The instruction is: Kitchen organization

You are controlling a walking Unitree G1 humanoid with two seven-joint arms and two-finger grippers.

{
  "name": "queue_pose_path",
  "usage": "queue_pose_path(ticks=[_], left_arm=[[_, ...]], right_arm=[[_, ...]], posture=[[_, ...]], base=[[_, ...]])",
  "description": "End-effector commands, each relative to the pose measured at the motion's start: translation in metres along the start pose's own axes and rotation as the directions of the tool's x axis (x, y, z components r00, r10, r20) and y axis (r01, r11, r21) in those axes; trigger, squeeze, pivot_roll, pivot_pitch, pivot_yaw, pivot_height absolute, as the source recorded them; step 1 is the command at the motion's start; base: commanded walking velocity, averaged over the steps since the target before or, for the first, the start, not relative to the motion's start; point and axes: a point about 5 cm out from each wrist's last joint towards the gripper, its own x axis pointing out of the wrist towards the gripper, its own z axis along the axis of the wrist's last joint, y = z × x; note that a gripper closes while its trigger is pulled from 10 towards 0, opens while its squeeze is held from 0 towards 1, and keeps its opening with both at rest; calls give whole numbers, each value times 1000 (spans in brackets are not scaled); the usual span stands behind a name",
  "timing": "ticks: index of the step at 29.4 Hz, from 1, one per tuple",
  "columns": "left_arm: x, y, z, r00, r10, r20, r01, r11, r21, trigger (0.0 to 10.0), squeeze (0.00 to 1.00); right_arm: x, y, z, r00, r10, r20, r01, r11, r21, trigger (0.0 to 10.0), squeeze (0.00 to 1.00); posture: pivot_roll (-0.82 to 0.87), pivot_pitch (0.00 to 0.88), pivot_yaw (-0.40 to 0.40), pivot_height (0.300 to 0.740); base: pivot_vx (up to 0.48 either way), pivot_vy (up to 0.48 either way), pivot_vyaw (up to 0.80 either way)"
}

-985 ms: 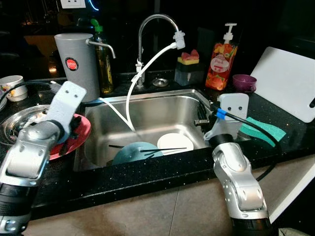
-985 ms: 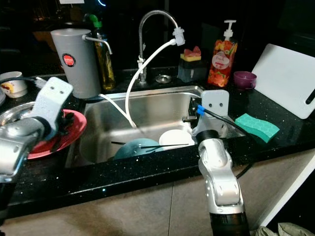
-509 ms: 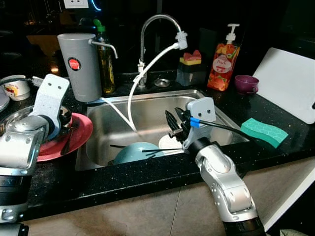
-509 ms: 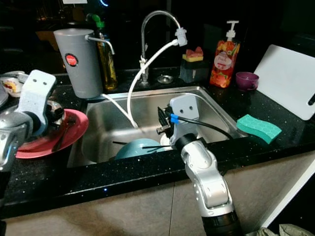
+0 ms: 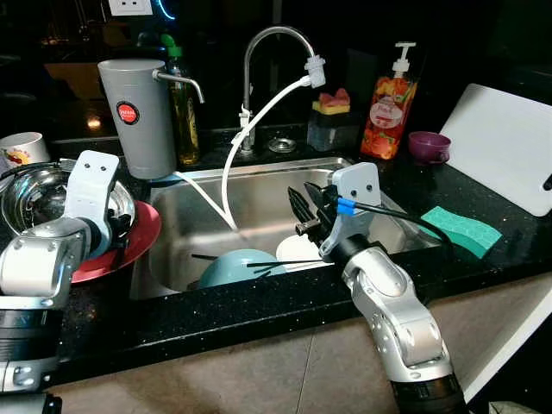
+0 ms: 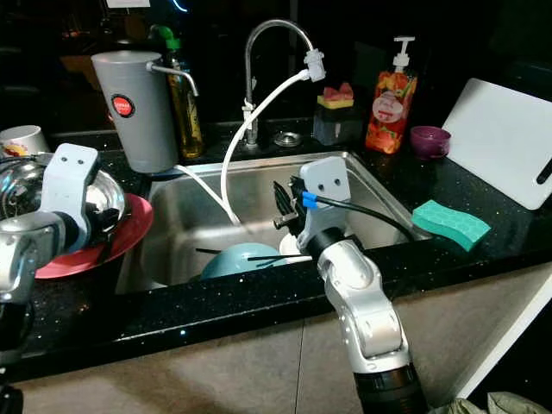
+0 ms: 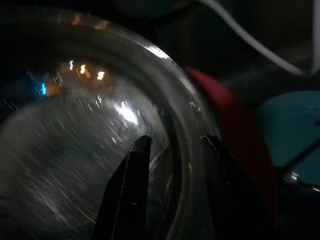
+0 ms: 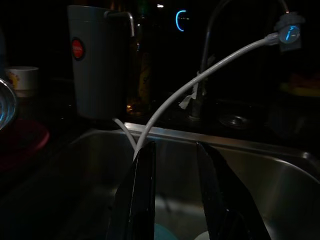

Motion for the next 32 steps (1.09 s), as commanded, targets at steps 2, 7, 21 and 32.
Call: queue_pose_path(ticks=[2, 7, 21, 32], left_arm=[[-2, -1, 5, 999, 28, 41, -31, 997, 66, 10000, 0], [-9, -19, 27, 977, 14, 214, -40, 993, 114, 10000, 0], [-18, -37, 39, 908, 145, 392, -168, 986, 23, 10000, 0], [-11, 20, 25, 887, 392, 245, -357, 917, -175, 10000, 0]], right_arm=[[1, -1, -1, 1000, 0, -5, 1, 1000, 14, 10000, 0], [1, 0, -1, 1000, -3, -1, 3, 1000, 25, 10000, 0], [2, -6, 3, 999, -50, 17, 50, 998, 28, 10000, 0], [2, -7, 3, 998, -56, 16, 55, 998, 30, 10000, 0]], posture=[[86, 107, -17, 740], [86, 107, -17, 740], [99, 112, -33, 740], [97, 110, -39, 740]], base=[[0, 0, 0], [0, 0, 0], [0, 0, 0], [0, 0, 0]])
